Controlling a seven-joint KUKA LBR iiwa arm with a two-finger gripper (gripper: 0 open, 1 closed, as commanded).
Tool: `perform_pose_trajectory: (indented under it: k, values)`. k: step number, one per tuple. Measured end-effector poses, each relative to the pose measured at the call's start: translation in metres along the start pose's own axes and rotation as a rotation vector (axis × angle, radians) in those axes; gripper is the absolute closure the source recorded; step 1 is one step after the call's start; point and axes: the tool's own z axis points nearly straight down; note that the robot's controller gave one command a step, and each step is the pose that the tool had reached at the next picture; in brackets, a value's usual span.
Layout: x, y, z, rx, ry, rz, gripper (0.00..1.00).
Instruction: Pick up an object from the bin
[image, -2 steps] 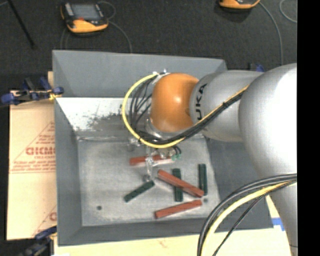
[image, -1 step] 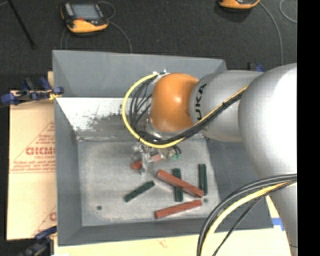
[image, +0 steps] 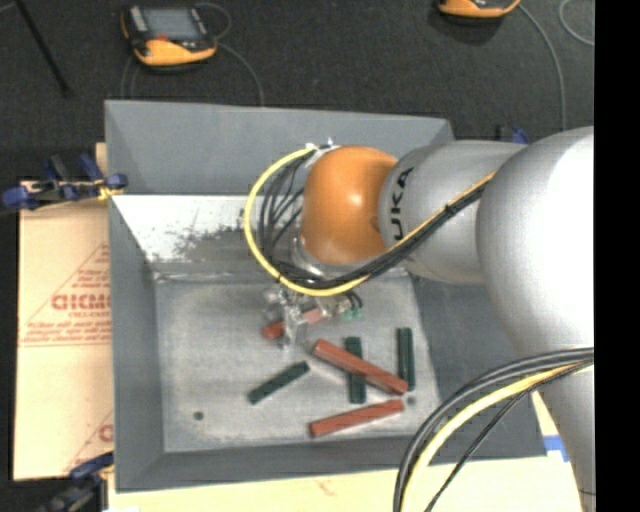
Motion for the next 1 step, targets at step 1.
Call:
perform_pose_trajectory:
  k: [1]
  values:
    - [0.0088,-0.0016,-0.1282,0.006,-0.005,-0.373,1.0]
